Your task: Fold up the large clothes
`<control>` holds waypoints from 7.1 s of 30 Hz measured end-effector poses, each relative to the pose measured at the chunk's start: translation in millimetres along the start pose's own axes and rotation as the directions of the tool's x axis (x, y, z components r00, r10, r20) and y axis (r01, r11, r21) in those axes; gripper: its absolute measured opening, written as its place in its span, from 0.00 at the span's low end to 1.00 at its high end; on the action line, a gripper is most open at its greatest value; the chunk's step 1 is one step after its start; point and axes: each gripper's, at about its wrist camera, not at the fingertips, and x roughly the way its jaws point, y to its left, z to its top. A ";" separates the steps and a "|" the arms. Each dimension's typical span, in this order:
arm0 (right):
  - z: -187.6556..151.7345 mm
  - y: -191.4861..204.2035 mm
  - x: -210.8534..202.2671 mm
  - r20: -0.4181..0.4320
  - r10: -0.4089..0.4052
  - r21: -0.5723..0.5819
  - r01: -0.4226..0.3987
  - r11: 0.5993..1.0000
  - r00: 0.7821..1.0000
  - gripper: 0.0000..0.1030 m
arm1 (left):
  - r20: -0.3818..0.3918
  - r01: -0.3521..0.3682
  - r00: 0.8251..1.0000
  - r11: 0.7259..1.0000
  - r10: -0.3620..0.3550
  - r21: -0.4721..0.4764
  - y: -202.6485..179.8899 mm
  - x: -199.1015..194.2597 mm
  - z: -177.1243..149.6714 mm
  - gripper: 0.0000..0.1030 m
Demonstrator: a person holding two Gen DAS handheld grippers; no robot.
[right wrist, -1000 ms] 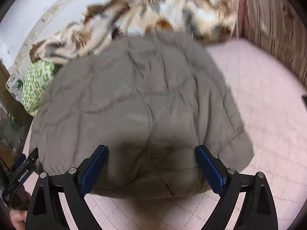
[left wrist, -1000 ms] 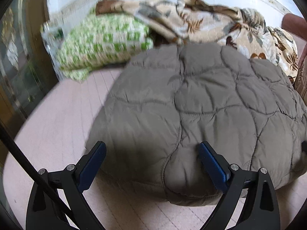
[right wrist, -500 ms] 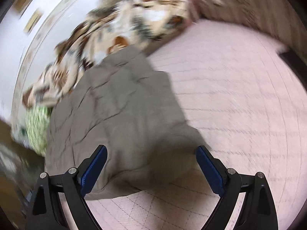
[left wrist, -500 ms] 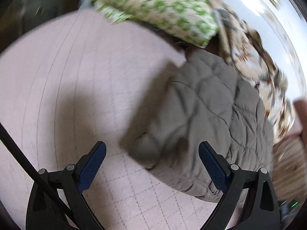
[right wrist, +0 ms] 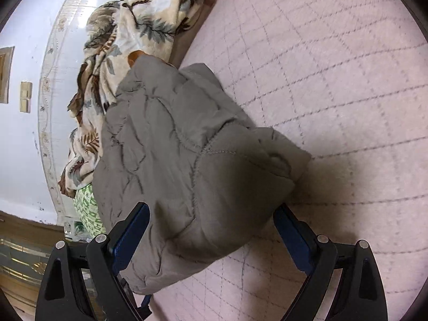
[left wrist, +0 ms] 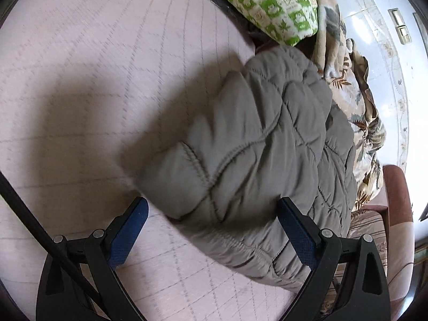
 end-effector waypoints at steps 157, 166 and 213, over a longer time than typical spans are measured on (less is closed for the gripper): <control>-304.8 53.4 -149.1 0.288 -0.008 -0.876 0.267 0.401 0.957 0.85 | 0.464 -0.436 0.877 0.609 0.123 0.663 -50.3 -148.7 -315.0 0.93; -302.6 51.3 -142.0 0.275 -0.022 -0.875 0.260 0.409 0.961 0.86 | 0.454 -0.436 0.881 0.608 0.137 0.663 -47.7 -141.7 -311.5 0.93; -290.7 43.3 -140.2 0.301 -0.058 -0.835 0.292 0.466 0.952 0.87 | 0.528 -0.457 0.848 0.583 0.055 0.672 -67.3 -170.5 -303.7 0.95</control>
